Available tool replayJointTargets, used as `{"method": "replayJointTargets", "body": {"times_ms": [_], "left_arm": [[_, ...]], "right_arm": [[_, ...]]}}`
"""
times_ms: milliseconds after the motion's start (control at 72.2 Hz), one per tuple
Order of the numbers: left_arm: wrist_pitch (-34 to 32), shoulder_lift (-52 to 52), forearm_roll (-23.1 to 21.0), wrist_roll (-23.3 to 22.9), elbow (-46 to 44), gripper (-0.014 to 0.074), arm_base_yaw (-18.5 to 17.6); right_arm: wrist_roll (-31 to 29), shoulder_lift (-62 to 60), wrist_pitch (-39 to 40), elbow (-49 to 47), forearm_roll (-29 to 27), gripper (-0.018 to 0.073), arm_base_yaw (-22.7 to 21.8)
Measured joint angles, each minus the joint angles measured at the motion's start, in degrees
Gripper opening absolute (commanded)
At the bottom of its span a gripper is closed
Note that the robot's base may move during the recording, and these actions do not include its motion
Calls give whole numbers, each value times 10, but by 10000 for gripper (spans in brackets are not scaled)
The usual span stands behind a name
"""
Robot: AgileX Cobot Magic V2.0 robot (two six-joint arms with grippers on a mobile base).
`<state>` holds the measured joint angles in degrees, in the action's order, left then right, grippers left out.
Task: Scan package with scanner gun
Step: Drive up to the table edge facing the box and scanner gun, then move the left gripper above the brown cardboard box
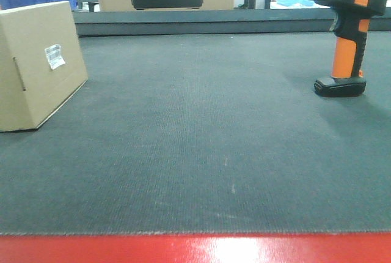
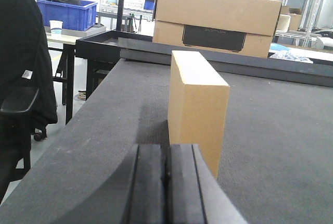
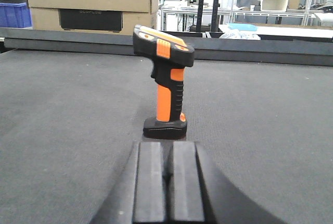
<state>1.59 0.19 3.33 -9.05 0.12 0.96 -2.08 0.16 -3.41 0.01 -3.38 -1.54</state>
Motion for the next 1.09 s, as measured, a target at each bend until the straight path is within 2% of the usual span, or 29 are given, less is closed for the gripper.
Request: {"method": "replayJointTargets", "body": {"times_ms": [1094], "left_arm": [[-1,0,0,0,0,-111,0]], "right_arm": [[0,0,0,0,0,-167,0]]}}
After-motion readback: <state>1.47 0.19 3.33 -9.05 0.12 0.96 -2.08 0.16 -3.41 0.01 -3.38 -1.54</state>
